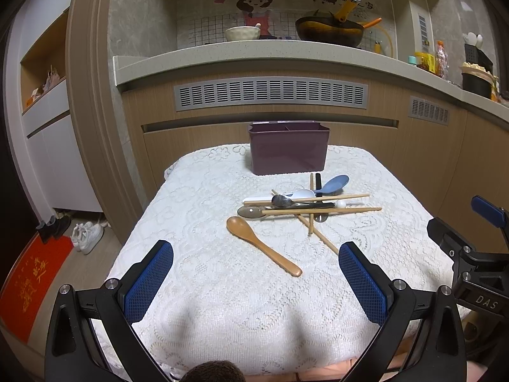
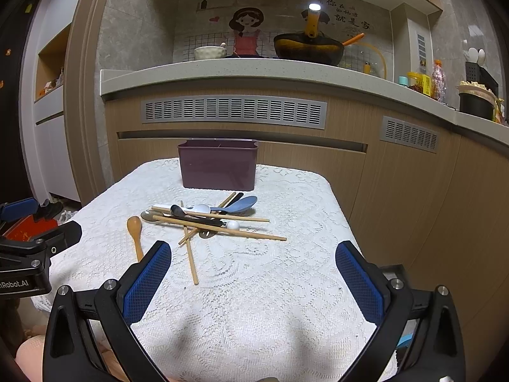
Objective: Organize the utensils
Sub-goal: 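Grasp the wooden spoon with the left tool while the right tool reaches toward the metal spoon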
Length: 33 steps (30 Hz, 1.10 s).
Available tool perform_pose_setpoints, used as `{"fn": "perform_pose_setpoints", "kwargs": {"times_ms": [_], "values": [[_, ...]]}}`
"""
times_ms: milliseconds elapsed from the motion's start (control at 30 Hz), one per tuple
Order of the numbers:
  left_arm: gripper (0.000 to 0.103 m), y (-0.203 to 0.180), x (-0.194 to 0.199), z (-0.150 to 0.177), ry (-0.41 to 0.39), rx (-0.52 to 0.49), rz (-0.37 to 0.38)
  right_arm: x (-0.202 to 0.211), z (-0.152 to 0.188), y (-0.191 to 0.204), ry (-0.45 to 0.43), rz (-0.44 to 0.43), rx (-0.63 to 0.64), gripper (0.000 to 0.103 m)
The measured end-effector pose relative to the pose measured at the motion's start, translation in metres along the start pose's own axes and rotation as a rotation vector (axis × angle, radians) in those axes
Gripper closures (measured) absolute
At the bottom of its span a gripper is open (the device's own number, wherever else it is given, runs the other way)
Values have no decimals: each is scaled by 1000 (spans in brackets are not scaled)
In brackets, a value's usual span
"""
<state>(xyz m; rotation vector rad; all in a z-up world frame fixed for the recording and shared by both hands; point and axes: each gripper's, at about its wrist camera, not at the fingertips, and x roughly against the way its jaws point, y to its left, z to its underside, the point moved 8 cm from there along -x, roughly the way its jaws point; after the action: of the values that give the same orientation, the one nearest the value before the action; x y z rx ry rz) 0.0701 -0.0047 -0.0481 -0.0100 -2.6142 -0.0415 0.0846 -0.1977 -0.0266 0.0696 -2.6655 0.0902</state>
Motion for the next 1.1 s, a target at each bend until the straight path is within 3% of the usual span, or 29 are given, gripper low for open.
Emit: {"fn": "perform_pose_setpoints", "kwargs": {"times_ms": [267,567,767,900,933,1000,1067,1100], "values": [[0,1,-6,0,25,-2,13,-4,-2,1,7,-10,14,0],[0,21,-49,-2,91,14,26,-32,-11,2,34,-42,35,0],[0,40,-88,11,219,36,67,-80,-12,22,136,-114,113,0],[0,58,-104,20,258,58,37,-117,-6,51,239,-229,185,1],[0,65,-108,21,264,63,23,-126,-5,60,262,-264,200,2],[0,78,-114,22,273,74,0,-144,-1,84,313,-348,239,16],[0,91,-119,23,279,95,-9,-156,3,106,361,-409,278,40],[0,96,-122,23,284,108,-10,-163,7,119,387,-442,297,43]]}}
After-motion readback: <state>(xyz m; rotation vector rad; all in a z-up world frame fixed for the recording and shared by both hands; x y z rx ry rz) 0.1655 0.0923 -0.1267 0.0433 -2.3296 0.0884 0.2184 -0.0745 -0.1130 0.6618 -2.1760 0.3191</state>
